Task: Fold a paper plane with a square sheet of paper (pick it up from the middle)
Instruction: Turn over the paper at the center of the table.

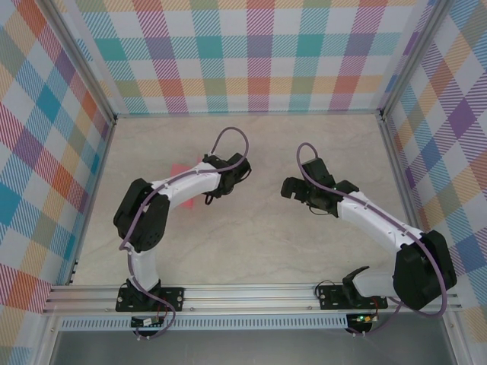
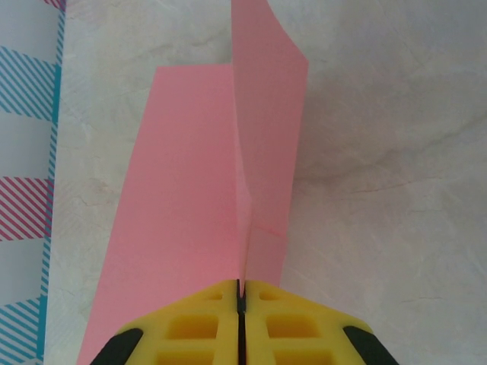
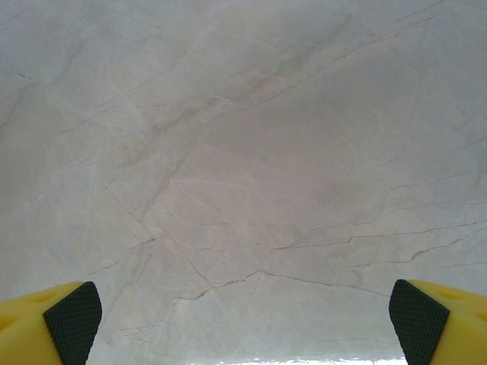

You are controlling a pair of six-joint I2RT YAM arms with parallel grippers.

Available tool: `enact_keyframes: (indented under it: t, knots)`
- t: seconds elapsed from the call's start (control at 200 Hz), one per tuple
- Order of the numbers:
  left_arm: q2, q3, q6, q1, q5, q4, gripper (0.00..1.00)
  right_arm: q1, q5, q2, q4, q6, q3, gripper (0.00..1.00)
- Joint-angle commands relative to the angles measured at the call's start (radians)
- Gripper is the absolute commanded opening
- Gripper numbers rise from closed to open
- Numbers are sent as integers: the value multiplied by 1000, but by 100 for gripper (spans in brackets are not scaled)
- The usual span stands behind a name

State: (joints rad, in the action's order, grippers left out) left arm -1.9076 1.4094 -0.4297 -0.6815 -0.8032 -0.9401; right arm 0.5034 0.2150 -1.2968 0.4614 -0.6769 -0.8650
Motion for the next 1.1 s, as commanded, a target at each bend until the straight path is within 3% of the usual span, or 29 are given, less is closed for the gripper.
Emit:
enact_keyframes:
  t: [0.0, 0.45, 0.83, 1.095]
  knots:
    - [-55, 31, -12, -9, 47, -2, 9, -11, -20, 25, 1, -9, 16, 100]
    - [-175, 65, -42, -61, 200, 47, 13, -22, -30, 19, -10, -7, 30, 100]
    - [-130, 54, -35, -62, 281, 97, 34, -26, -44, 10, -10, -10, 27, 100]
    - [-139, 21, -15, -29, 381, 165, 37, -26, -51, 11, -4, -10, 27, 100]
